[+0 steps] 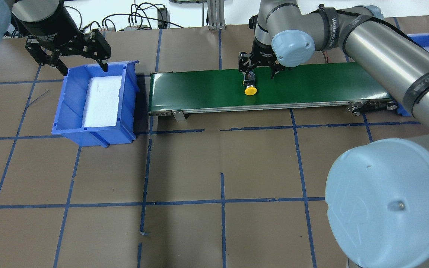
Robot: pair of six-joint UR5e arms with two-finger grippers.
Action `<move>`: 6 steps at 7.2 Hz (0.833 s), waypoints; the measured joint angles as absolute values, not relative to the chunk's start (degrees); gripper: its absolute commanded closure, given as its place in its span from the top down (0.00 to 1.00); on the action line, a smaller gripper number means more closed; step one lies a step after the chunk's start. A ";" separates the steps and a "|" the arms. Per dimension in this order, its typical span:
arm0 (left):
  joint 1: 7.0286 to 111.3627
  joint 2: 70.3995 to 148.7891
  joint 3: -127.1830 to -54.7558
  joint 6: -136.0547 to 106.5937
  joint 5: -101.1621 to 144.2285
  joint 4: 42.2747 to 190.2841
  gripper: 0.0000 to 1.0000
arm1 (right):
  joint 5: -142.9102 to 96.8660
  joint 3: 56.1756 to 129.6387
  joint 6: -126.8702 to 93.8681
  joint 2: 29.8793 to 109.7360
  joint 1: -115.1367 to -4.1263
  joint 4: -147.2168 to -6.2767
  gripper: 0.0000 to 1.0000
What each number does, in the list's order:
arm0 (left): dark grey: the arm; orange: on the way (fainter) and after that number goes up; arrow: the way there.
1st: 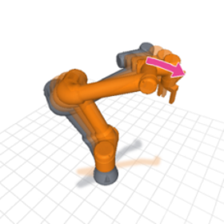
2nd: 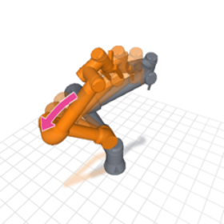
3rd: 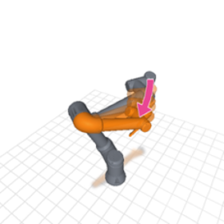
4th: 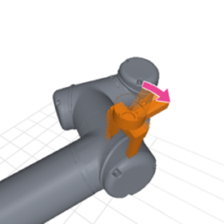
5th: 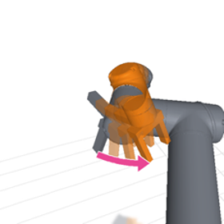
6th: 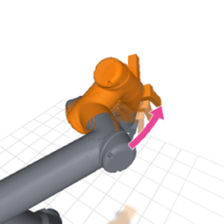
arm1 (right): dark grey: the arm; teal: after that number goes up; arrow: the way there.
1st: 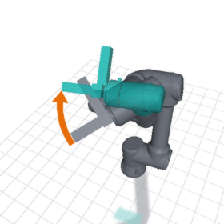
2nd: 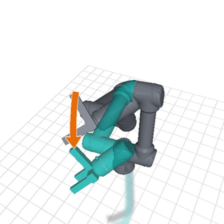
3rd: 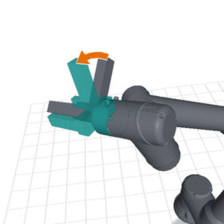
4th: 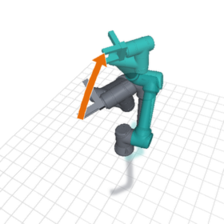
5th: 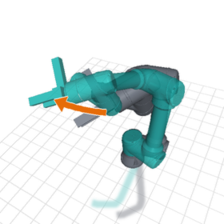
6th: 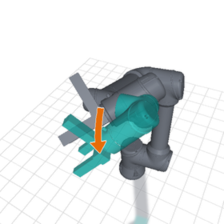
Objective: Transport two buttons from left to right
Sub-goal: 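Grasp the second switch with the right gripper, then carry the second switch into the right-side bin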
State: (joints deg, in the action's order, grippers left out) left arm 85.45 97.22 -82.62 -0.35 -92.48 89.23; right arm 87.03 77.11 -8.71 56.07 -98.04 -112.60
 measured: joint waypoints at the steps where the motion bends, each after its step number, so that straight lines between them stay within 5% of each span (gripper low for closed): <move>1: 85.81 97.40 -82.63 -0.79 -93.32 89.17 1.00 | 87.00 76.99 -9.11 55.72 -98.06 -112.84 0.84; 4: 86.03 97.63 -82.65 -0.96 -93.39 89.10 1.00 | 86.93 76.27 -9.21 54.52 -97.99 -113.89 0.80; 6: 86.04 97.75 -82.62 -0.88 -93.29 89.12 1.00 | 86.92 76.03 -8.75 53.83 -97.71 -114.79 0.67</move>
